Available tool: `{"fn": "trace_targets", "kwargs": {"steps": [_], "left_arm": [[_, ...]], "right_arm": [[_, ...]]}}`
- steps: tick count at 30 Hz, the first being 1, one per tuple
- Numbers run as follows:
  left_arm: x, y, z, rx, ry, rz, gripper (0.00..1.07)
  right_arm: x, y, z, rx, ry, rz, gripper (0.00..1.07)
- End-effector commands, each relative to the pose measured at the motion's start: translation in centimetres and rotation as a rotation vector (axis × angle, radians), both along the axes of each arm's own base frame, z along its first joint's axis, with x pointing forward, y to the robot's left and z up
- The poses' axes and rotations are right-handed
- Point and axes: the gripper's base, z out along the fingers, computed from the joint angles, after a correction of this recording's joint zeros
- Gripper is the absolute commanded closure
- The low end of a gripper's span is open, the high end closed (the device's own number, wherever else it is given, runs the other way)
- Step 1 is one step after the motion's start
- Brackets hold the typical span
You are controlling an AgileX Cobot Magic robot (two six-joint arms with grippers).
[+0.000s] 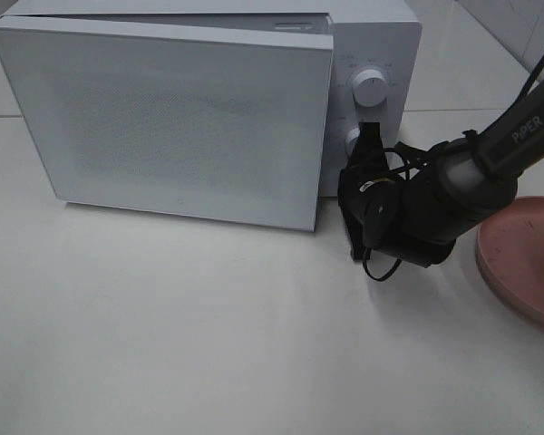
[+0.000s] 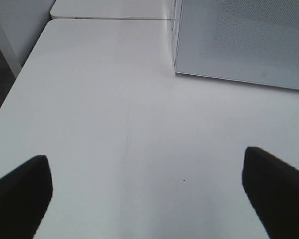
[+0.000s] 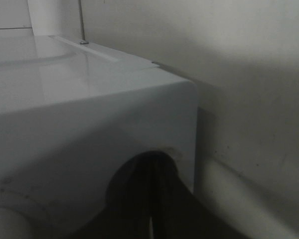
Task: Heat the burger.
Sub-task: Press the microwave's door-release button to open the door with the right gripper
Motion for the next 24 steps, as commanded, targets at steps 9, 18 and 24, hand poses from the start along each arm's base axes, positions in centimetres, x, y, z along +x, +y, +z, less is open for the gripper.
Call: {"fn": "trace_targets", "kwargs": {"steps": [9,18,24], "left_arm": [[-0.2,0.0,0.0,-0.002,-0.032,-0.002,0.09],[-0.2,0.0,0.0,-0.002,-0.032,-0.002,0.09],[-0.2,0.0,0.0,-0.002,-0.032,-0.002,0.09]], "right_arm": [[3.3,-0.2,4.1,-0.034,-0.296,-0.027,1.07],[3.1,0.0,3.8,-0.028,-0.257,-0.005,1.07],[2.3,0.3,3.9,-0.020,-0.219,0.018,1.07]]}}
